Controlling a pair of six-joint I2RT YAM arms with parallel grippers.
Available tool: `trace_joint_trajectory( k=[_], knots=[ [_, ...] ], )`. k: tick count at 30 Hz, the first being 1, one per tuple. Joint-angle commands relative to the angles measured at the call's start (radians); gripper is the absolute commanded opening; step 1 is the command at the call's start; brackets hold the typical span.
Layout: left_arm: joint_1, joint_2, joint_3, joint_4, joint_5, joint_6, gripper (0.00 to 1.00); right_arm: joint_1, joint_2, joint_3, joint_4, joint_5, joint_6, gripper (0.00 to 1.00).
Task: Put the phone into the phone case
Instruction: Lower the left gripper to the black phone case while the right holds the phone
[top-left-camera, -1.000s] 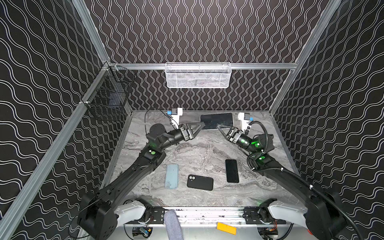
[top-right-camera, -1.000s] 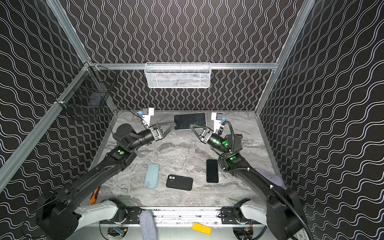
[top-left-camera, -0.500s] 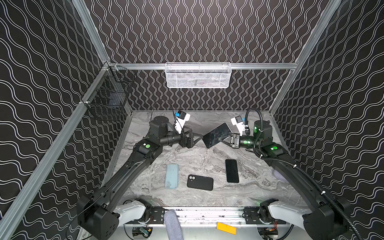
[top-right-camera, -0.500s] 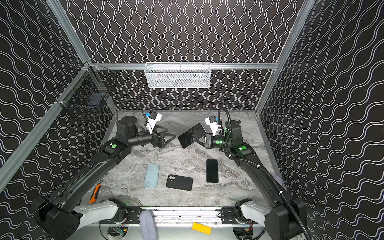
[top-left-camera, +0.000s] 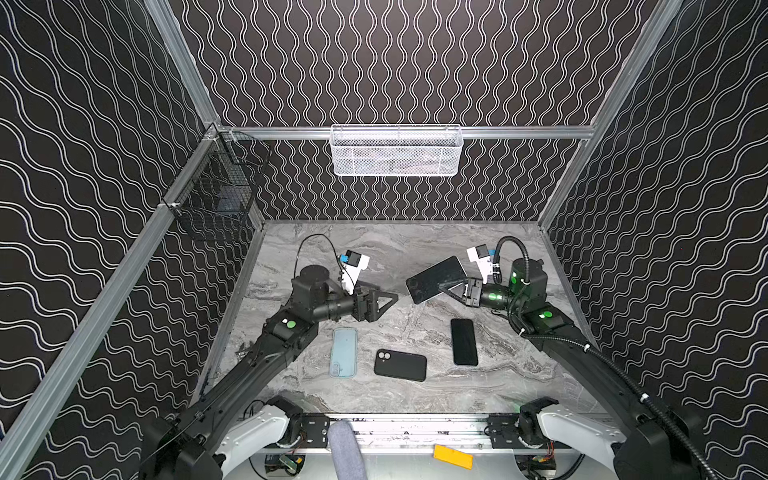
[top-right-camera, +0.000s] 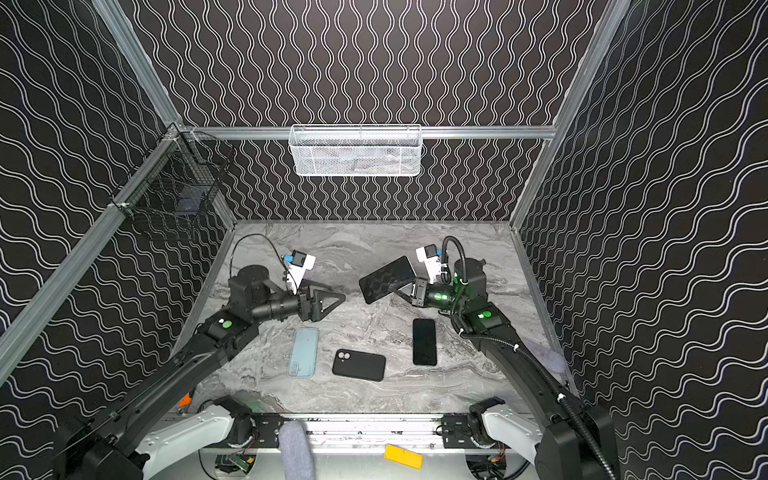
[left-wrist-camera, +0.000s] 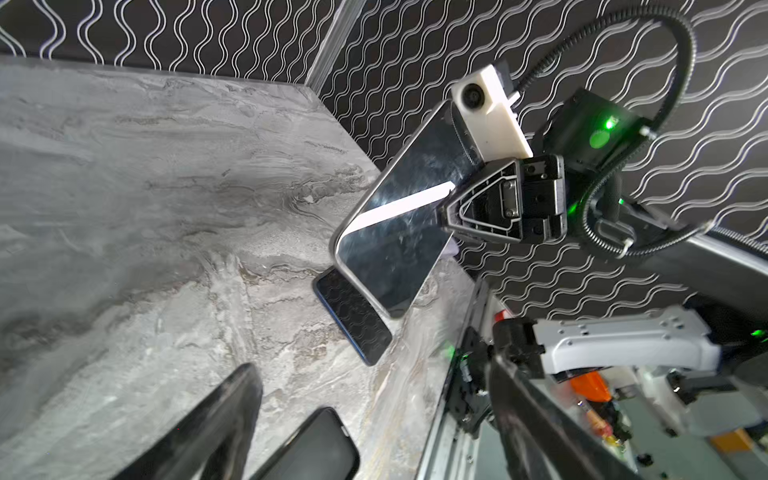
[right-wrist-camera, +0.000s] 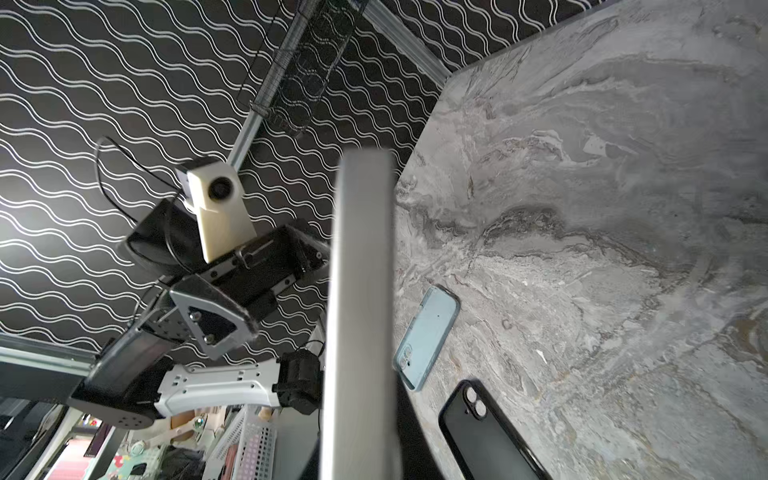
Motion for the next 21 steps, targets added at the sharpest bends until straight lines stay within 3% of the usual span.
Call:
trace_joint_trajectory(
  k=[1, 6, 12, 17, 21],
  knots=[
    [0.002, -0.042, -0.032, 0.05, -0.069, -0.122, 0.87, -0.003, -0.058, 0.015, 0.043, 0.119, 0.014, 0.0],
    [-0.061, -0.072, 0.002, -0.341, -0.343, -0.12, 0.78, -0.024, -0.111, 0.022, -0.025, 0.204, -0.018, 0.0],
    [-0.193, -0.038, 0.003, -0.558, -0.583, -0.183, 0.73, -0.031, -0.098, 0.014, -0.019, 0.208, -0.032, 0.0],
    [-0.293, 0.02, -0.025, -0.564, -0.649, -0.204, 0.7, -0.034, -0.09, 0.016, -0.026, 0.202, -0.048, 0.0],
    [-0.412, 0.119, 0.015, -0.571, -0.655, -0.119, 0.7, -0.045, -0.096, 0.017, -0.034, 0.194, -0.053, 0.0]
  ],
)
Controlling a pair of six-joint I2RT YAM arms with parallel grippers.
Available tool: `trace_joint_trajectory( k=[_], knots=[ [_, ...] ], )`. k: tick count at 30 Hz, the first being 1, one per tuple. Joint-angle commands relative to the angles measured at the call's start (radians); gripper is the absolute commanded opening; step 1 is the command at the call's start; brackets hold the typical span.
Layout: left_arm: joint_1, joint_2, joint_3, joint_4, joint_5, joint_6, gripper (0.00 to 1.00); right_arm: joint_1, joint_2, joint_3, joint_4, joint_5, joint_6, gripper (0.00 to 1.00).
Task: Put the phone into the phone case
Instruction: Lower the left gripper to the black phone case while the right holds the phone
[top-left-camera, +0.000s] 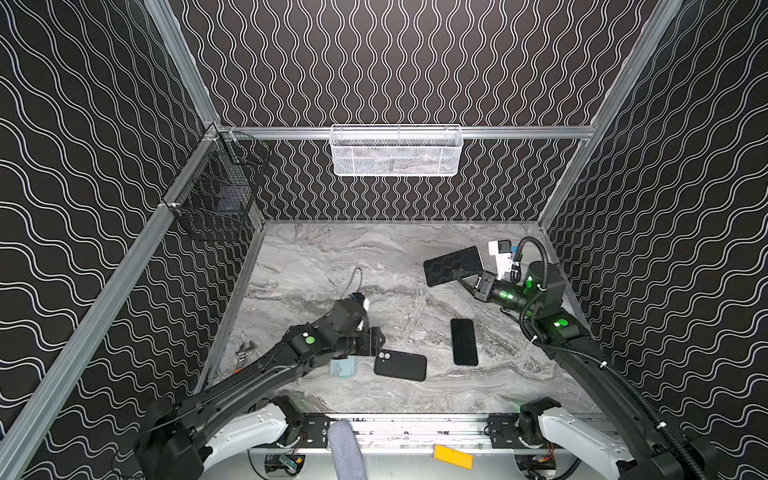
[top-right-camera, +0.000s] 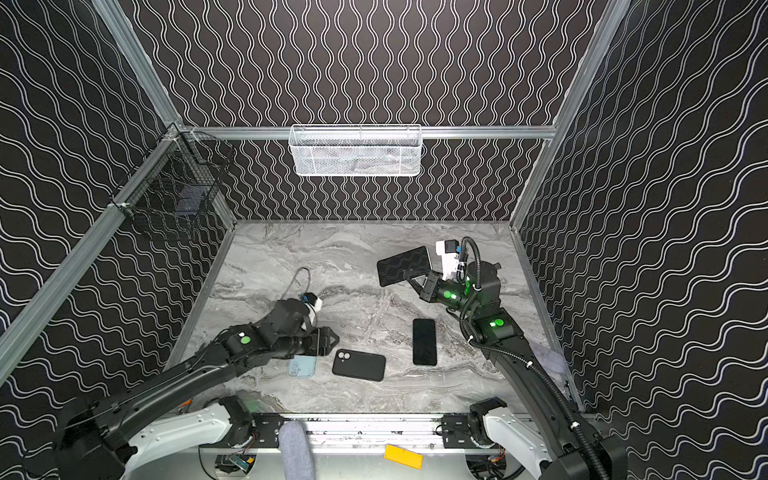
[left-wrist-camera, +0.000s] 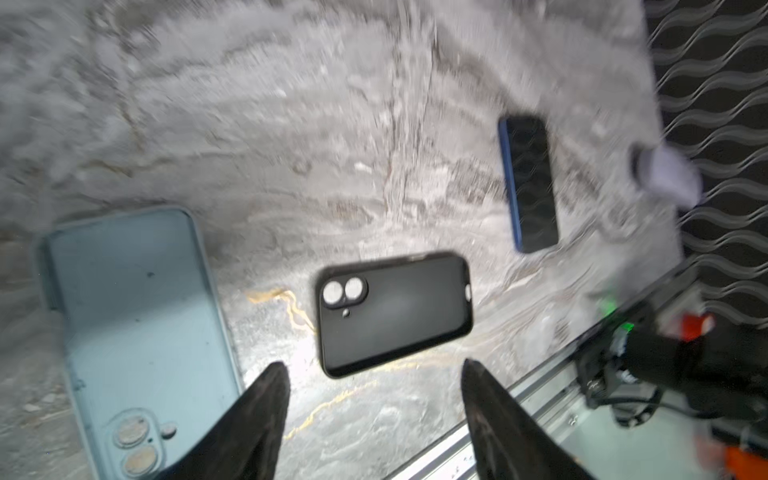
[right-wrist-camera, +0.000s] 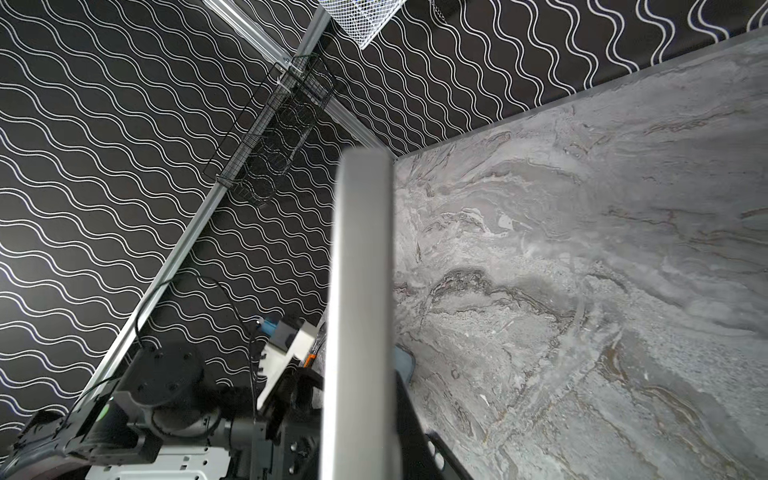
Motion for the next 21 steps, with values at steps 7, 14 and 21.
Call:
trace_joint_trajectory(
  k=[7, 14, 21],
  knots=[
    [-0.105, 0.227, 0.022, -0.011, -0.052, 0.067, 0.62, -0.028, -0.02, 0.0, 0.041, -0.025, -0.012, 0.0],
    [-0.108, 0.333, 0.036, 0.004, -0.089, 0.071, 0.53, -0.034, -0.022, 0.018, 0.026, -0.027, -0.019, 0.0],
    [-0.116, 0.406, 0.016, 0.025, -0.123, 0.039, 0.38, -0.037, -0.017, 0.0, 0.057, -0.031, -0.003, 0.0]
  ],
)
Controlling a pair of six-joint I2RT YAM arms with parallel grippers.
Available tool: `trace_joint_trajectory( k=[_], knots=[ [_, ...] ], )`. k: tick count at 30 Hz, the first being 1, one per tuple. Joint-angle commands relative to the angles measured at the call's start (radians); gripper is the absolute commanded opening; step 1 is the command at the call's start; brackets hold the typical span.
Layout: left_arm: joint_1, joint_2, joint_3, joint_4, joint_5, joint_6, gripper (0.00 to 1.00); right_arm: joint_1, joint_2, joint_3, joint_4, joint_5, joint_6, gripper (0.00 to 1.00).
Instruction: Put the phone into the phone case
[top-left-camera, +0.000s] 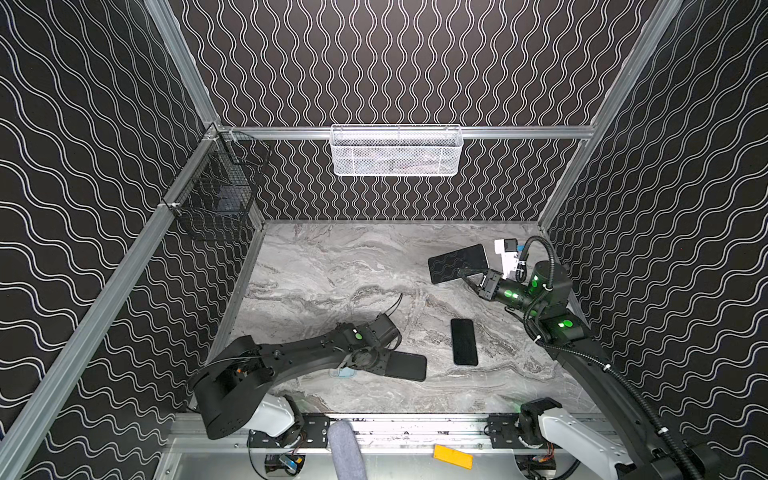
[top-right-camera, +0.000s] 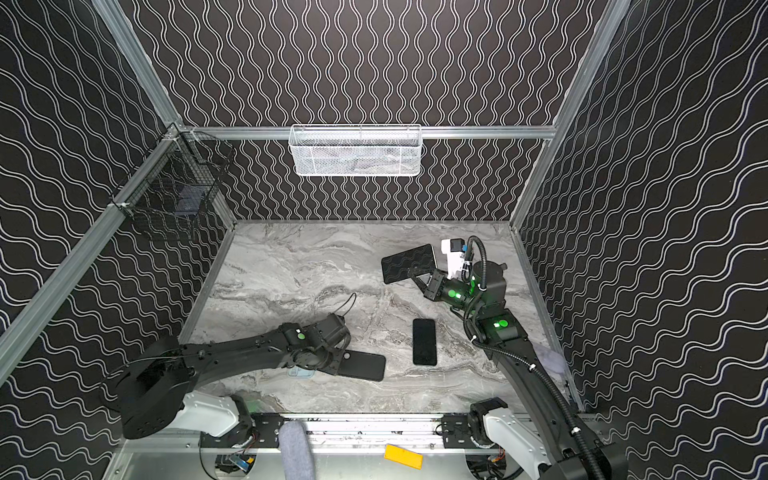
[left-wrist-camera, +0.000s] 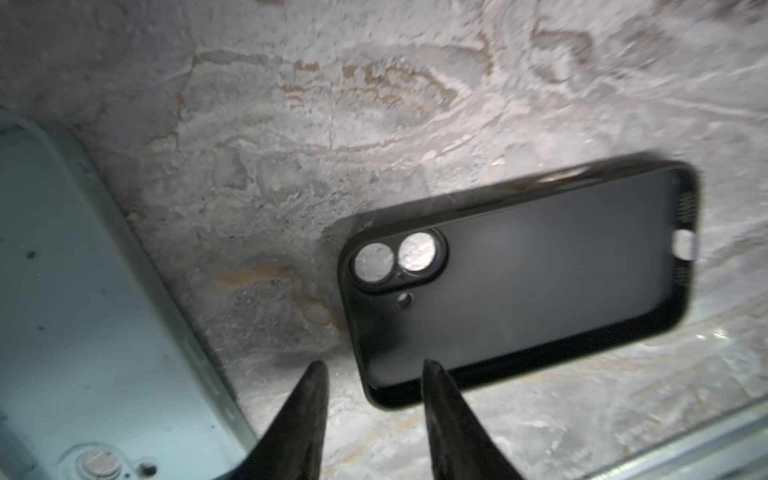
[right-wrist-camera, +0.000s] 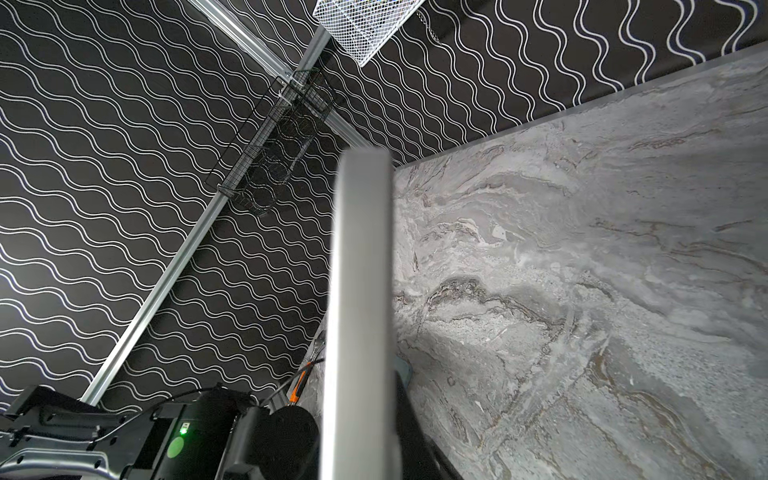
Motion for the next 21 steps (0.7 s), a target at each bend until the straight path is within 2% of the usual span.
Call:
trace_joint_trajectory(
  k=[1, 5, 7, 9, 12, 17, 19, 21],
  knots=[
    [-0.003, 0.025, -0.003, 0.035, -0.035, -0.015, 0.35, -0.002, 0.001, -0.002, 0.063, -0.015, 0.0, 0.0],
    [-0.003, 0.052, -0.012, 0.062, -0.048, -0.02, 0.21, -0.002, 0.008, 0.006, 0.06, -0.021, -0.004, 0.0],
    [-0.003, 0.069, -0.006, 0.073, -0.05, -0.01, 0.09, -0.002, 0.011, 0.012, 0.055, -0.022, -0.007, 0.0],
    [-0.003, 0.081, 0.005, 0.079, -0.052, 0.003, 0.01, -0.003, 0.014, 0.014, 0.057, -0.025, -0.007, 0.0],
    [-0.003, 0.101, 0.045, 0.062, -0.091, 0.045, 0.0, -0.002, 0.015, 0.015, 0.055, -0.028, -0.007, 0.0],
    [0.014, 0.164, 0.157, 0.038, -0.21, 0.201, 0.0, -0.004, -0.007, 0.006, 0.044, -0.017, -0.013, 0.0],
    [0.049, 0.201, 0.214, 0.056, -0.208, 0.282, 0.0, -0.005, -0.021, 0.001, 0.038, -0.009, -0.014, 0.0],
    [0.092, 0.231, 0.272, 0.072, -0.159, 0.362, 0.0, -0.009, -0.035, -0.006, 0.032, -0.004, -0.015, 0.0]
  ],
)
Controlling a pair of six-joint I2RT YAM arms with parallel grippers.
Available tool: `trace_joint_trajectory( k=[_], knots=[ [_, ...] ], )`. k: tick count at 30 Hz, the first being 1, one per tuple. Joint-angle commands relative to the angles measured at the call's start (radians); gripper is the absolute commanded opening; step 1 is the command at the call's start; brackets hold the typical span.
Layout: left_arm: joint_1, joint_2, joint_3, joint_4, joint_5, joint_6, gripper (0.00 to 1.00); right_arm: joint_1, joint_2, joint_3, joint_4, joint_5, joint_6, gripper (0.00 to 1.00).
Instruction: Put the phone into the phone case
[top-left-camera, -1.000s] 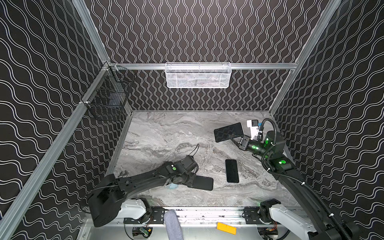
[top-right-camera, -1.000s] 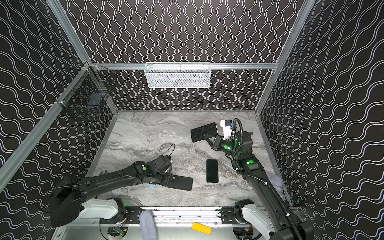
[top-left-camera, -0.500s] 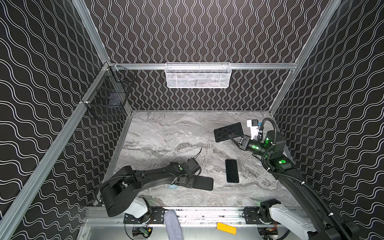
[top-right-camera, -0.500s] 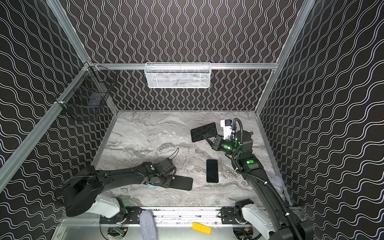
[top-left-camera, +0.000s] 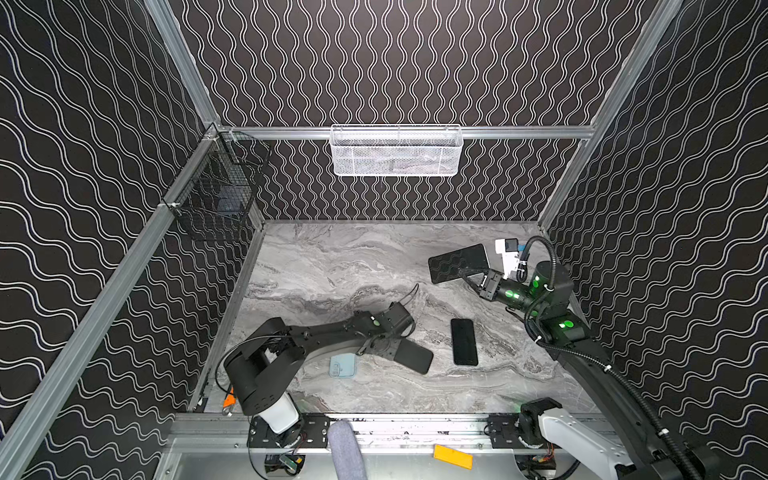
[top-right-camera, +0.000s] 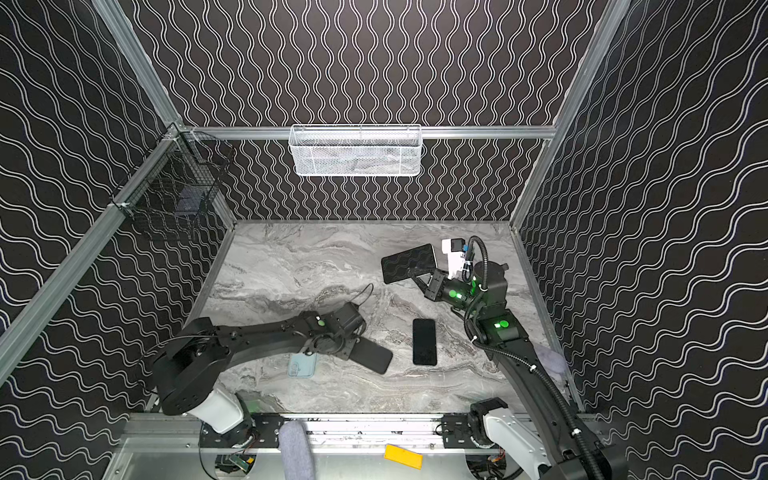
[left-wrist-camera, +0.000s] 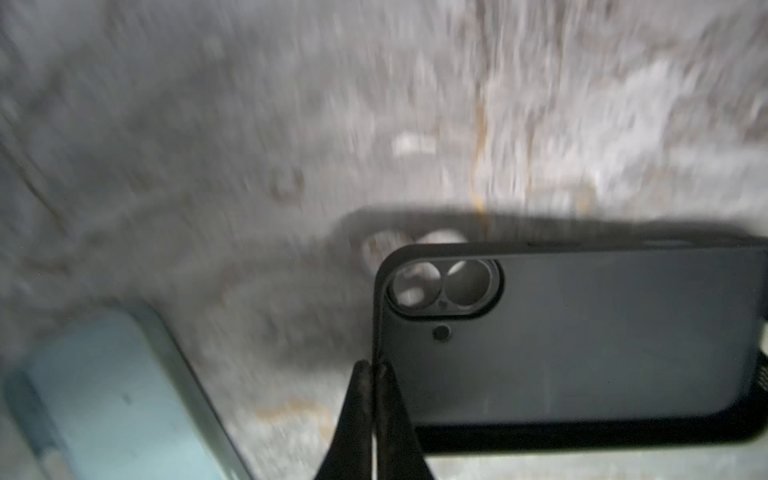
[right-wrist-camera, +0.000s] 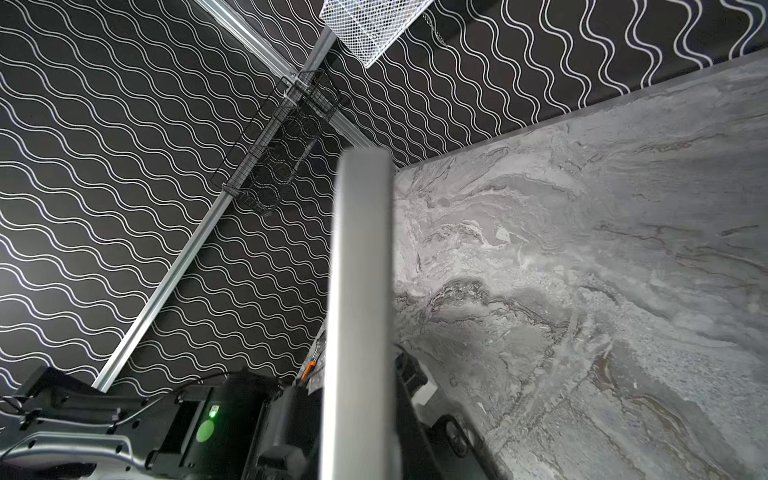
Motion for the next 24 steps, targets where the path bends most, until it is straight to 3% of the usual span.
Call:
trace_joint_trajectory(
  k=[1, 8, 13, 15, 20, 24],
  knots=[
    [0.056, 0.043, 0.095, 0.041, 0.026, 0.199, 0.0, -0.006, -0.024, -0.006, 0.021, 0.008, -0.014, 0.0],
    [0.089, 0.089, 0.337, -0.092, 0.047, 0.468, 0.0, -0.017, -0.075, 0.0, -0.036, 0.04, -0.039, 0.0],
    [0.183, 0.087, 0.443, -0.215, 0.269, 0.661, 0.0, -0.02, -0.111, -0.016, -0.047, 0.058, -0.044, 0.0],
    [0.225, 0.09, 0.481, -0.258, 0.305, 0.726, 0.0, -0.022, -0.128, -0.036, -0.032, 0.064, -0.035, 0.0],
    [0.251, 0.154, 0.59, -0.372, 0.34, 0.892, 0.0, -0.023, -0.117, -0.039, -0.03, 0.041, -0.036, 0.0],
    [0.253, 0.24, 0.677, -0.43, 0.285, 0.977, 0.0, -0.025, -0.107, -0.029, -0.037, 0.022, -0.038, 0.0]
  ],
)
